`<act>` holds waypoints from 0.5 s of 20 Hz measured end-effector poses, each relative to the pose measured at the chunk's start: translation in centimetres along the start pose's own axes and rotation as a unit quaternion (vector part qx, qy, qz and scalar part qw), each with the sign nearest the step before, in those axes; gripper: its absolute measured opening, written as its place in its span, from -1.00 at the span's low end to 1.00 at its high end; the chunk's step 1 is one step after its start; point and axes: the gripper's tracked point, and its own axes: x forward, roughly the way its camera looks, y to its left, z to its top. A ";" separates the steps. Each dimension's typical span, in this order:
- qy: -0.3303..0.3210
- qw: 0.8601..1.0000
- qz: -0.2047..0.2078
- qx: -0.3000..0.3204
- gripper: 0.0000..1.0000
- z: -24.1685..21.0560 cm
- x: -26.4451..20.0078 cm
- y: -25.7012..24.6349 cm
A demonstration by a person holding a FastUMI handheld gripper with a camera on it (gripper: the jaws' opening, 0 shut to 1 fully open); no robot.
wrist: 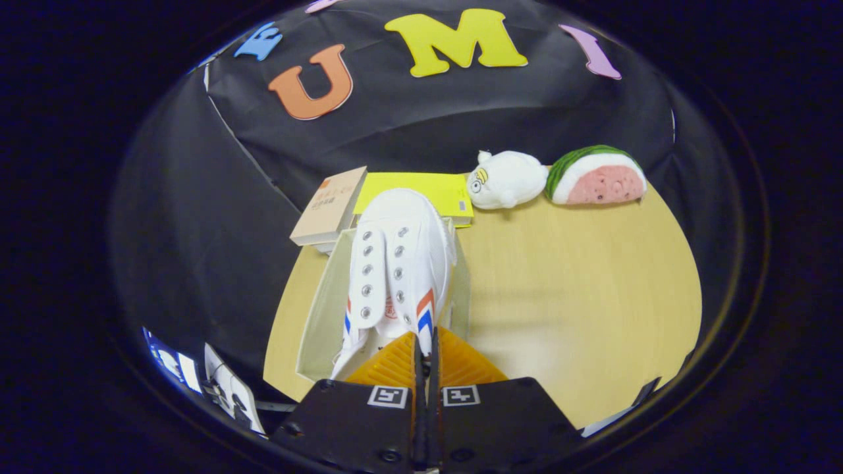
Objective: Open the storage box then place both shoes into the box .Put the left shoe in first, then the right shoe, with the right side of both shoes facing outward in a uniform manner.
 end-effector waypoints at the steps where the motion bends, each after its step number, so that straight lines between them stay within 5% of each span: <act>1: 0.001 1.000 -0.002 -0.003 -0.89 -0.2 0.7 0.6; 10: -0.020 0.997 -0.077 0.008 -0.89 -2.5 5.9 0.6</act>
